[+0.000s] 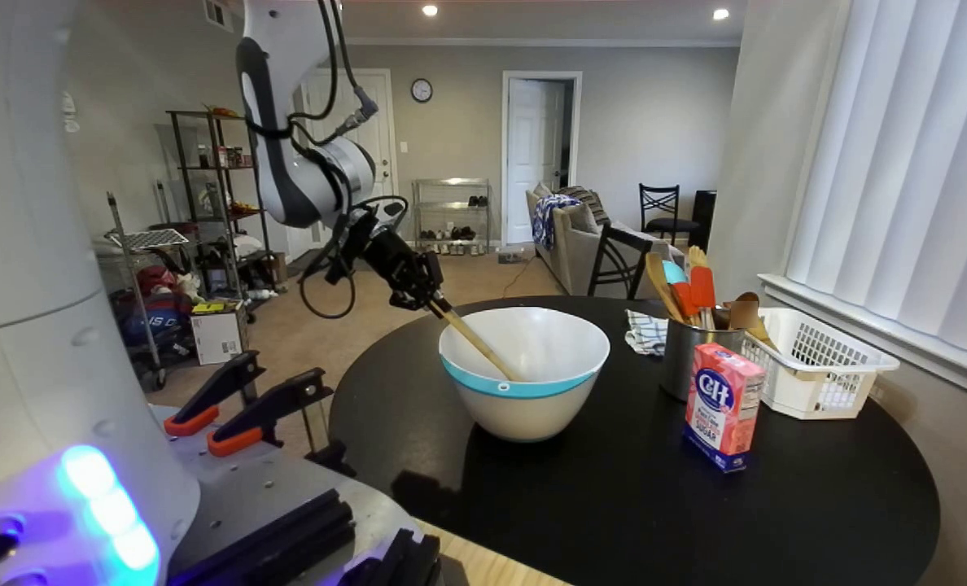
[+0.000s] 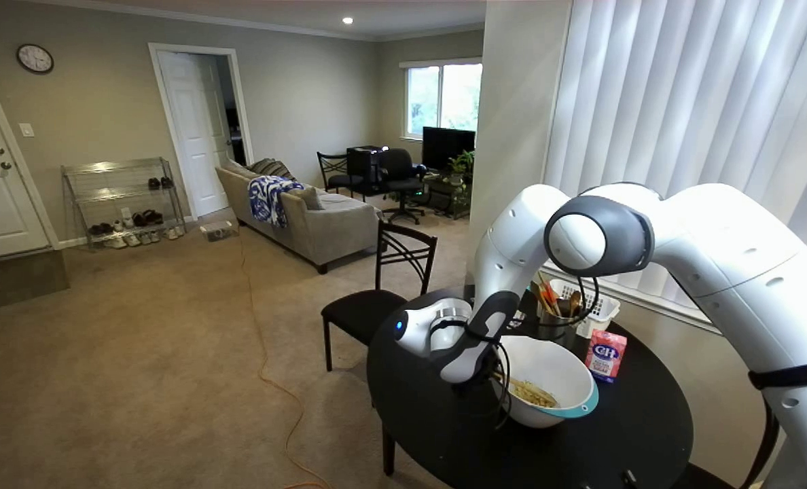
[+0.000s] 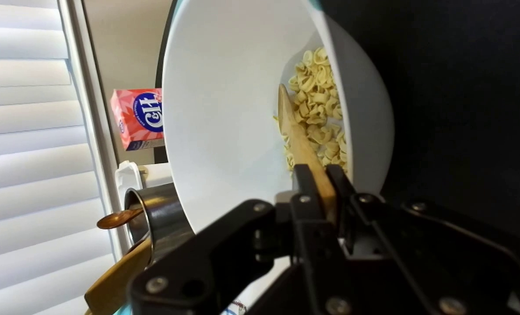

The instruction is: Pick up the wooden spoon from the white bowl and mix the substance in the white bowl

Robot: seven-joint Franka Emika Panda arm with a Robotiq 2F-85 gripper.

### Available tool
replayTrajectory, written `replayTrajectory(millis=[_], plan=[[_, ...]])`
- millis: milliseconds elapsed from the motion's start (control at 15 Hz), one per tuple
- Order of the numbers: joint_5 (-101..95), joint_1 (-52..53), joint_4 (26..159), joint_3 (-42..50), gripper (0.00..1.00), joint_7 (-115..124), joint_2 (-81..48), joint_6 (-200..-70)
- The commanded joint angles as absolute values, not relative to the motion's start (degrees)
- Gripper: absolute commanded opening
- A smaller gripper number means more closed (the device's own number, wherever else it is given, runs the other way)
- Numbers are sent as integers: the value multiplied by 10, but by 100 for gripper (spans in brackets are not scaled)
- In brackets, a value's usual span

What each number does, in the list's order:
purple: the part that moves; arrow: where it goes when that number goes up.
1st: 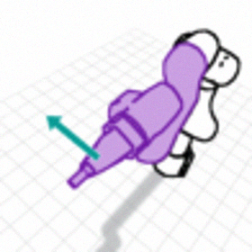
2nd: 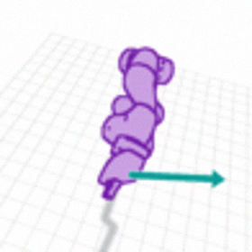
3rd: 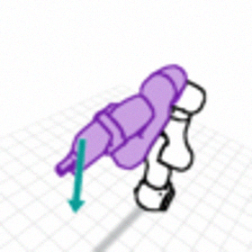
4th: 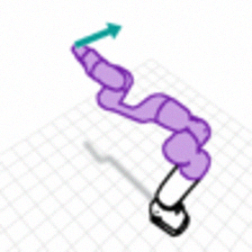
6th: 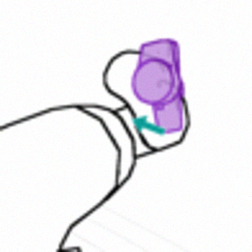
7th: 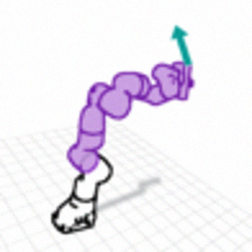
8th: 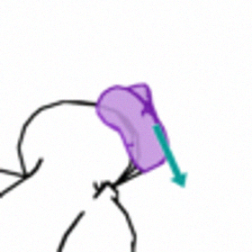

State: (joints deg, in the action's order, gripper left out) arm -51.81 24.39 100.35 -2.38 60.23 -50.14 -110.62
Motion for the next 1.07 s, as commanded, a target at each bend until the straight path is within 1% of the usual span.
replayTrajectory(millis=[0, 200, 467, 733, 1000], plan=[[-501, 213, 1047, -37, 3, 606, -455, -1133], [-484, 189, 1078, -31, 3, 609, -406, -1137], [-413, 130, 1120, -34, 3, 586, -335, -1183], [-334, 88, 1159, -25, 3, 561, -290, -1265], [-277, 74, 1214, -1, 3, 563, -266, -1367]])
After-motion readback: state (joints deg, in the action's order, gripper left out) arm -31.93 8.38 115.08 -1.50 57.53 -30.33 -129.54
